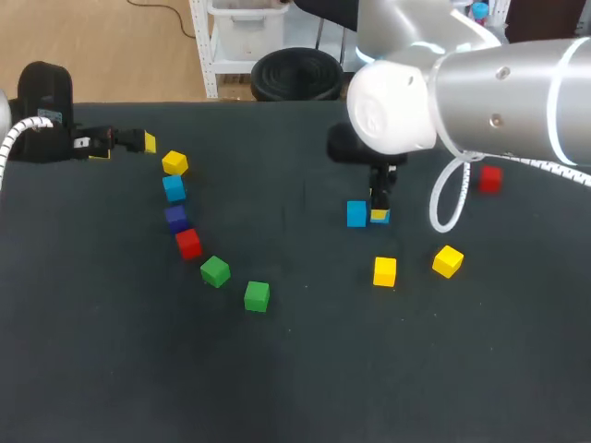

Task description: Place the blue cubes, place green cubes on the blue cubes, place the yellow cubes on the green cubes, then place the red cubes on the yellow cubes, and place purple cube on the red cubes.

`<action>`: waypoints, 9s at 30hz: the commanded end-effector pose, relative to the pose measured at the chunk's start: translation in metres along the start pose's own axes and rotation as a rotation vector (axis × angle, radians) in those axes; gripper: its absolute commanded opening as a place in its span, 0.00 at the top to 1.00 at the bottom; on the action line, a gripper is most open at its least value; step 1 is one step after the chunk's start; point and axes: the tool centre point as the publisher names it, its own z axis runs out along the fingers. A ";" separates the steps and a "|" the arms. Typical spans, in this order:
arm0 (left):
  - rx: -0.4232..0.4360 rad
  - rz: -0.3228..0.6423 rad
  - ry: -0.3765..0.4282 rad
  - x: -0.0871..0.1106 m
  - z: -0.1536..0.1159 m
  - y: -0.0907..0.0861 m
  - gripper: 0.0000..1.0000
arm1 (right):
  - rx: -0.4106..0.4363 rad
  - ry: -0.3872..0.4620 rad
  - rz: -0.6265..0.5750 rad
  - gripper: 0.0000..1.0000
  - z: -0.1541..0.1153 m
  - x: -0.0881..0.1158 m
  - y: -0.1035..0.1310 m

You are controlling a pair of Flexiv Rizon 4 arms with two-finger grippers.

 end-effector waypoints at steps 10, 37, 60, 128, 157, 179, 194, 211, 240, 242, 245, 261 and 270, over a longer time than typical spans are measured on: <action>-0.003 -0.001 0.002 0.000 0.000 -0.001 0.00 | -0.007 -0.001 0.006 1.00 0.003 0.004 -0.003; -0.003 -0.001 0.002 0.000 0.000 -0.001 0.00 | -0.019 -0.015 0.002 0.69 0.007 0.003 -0.010; -0.003 -0.001 0.002 0.000 0.000 -0.001 0.00 | 0.090 -0.094 -0.036 0.00 -0.058 -0.008 0.016; -0.003 -0.001 0.002 0.000 0.000 -0.001 0.00 | -0.055 0.017 -0.026 1.00 -0.016 0.006 0.013; -0.003 -0.001 0.002 0.000 0.000 -0.001 0.00 | -0.057 -0.014 -0.026 1.00 -0.008 0.002 0.003; -0.003 -0.001 0.002 0.000 0.000 -0.001 0.00 | -0.033 -0.030 -0.012 0.00 -0.013 0.004 0.005; -0.003 -0.001 0.002 0.000 0.000 -0.001 0.00 | 0.142 -0.126 -0.028 0.00 -0.087 0.014 0.027; -0.003 -0.001 0.002 0.000 0.000 -0.001 0.00 | -0.026 -0.228 -0.242 0.00 -0.131 -0.036 -0.007; -0.003 -0.001 0.002 0.000 0.000 -0.001 0.00 | -0.243 -0.305 -0.195 0.00 -0.253 -0.036 0.038; -0.003 -0.001 0.002 0.000 0.000 -0.001 0.00 | -0.243 -0.305 -0.195 0.00 -0.253 -0.036 0.038; -0.003 -0.001 0.002 0.000 0.000 -0.001 0.00 | -0.243 -0.305 -0.195 0.00 -0.253 -0.036 0.038; -0.003 -0.001 0.002 0.000 0.000 -0.001 0.00 | -0.190 -0.405 -0.002 0.00 -0.197 -0.003 0.020; -0.003 -0.001 0.002 0.000 0.000 -0.001 0.00 | -0.030 -0.529 0.091 0.00 -0.147 0.016 0.015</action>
